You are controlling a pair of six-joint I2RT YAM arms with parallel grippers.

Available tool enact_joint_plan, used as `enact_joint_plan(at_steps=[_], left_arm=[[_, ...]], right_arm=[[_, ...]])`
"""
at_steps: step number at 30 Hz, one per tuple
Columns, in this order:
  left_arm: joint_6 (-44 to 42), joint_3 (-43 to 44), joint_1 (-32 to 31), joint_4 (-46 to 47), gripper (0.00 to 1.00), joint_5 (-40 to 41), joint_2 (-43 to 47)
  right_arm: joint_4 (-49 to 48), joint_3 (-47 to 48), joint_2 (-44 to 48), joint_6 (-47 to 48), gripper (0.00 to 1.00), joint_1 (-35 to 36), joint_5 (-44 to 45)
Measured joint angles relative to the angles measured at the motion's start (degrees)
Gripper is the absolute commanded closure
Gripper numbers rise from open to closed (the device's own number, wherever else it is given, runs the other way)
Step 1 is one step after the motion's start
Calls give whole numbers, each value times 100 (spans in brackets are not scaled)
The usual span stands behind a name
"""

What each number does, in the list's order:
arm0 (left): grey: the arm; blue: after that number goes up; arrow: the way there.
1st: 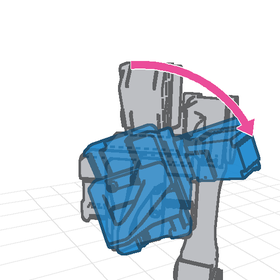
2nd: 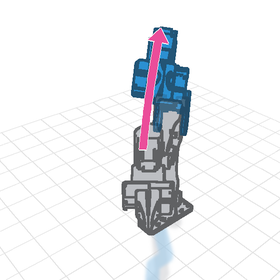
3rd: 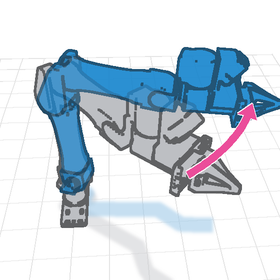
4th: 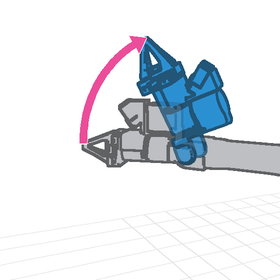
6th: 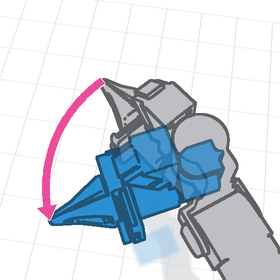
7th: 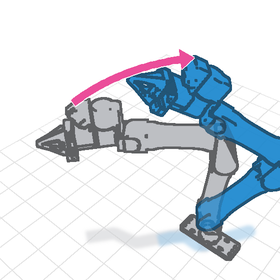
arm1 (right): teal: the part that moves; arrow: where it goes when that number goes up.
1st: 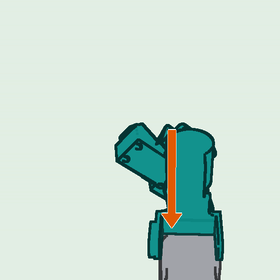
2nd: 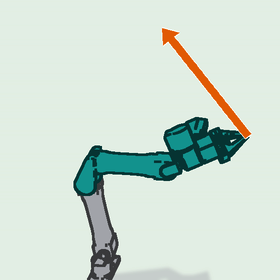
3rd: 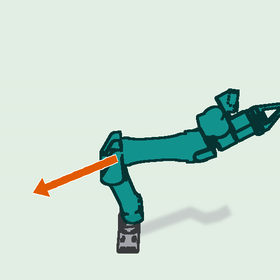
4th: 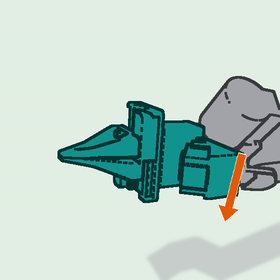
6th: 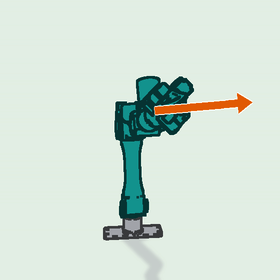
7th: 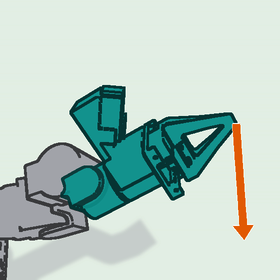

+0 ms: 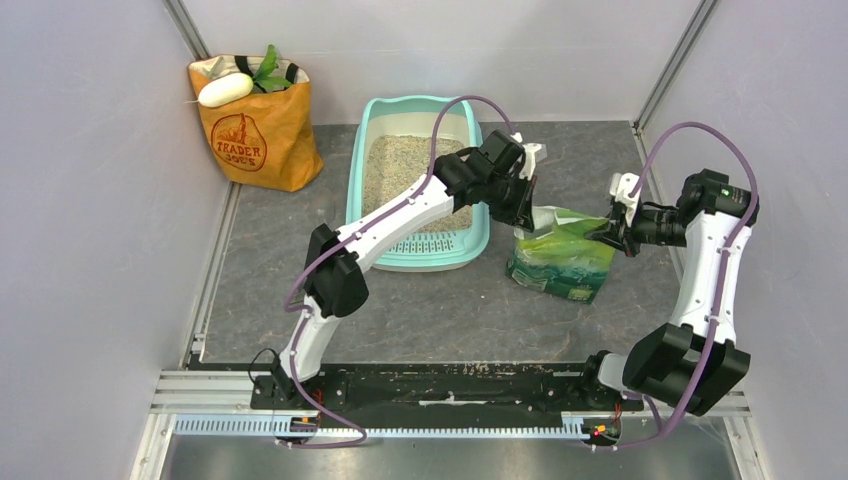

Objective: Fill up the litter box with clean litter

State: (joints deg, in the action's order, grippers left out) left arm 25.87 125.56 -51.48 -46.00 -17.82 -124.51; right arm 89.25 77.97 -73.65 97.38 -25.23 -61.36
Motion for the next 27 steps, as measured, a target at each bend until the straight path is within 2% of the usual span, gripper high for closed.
enact_joint_plan(at_steps=[7,10,19,23,27], left_arm=[[321,48,-63,785,98,-833,-7],[505,-52,-24,1355,98,-1060,-4],[1054,-662,151,2839,98,-1241,-9],[1338,-1027,195,3344,98,-1294,-50],[1381,-1200,208,3375,98,-1366,-214]], right_arm=[[-149,380,-448,-901,100,232,-109],[-555,551,-514,-1421,100,385,-101],[-1606,763,-542,-2640,100,472,-96],[-1891,457,-553,-2623,100,533,-90],[-1561,111,-780,-2090,100,553,-63]])
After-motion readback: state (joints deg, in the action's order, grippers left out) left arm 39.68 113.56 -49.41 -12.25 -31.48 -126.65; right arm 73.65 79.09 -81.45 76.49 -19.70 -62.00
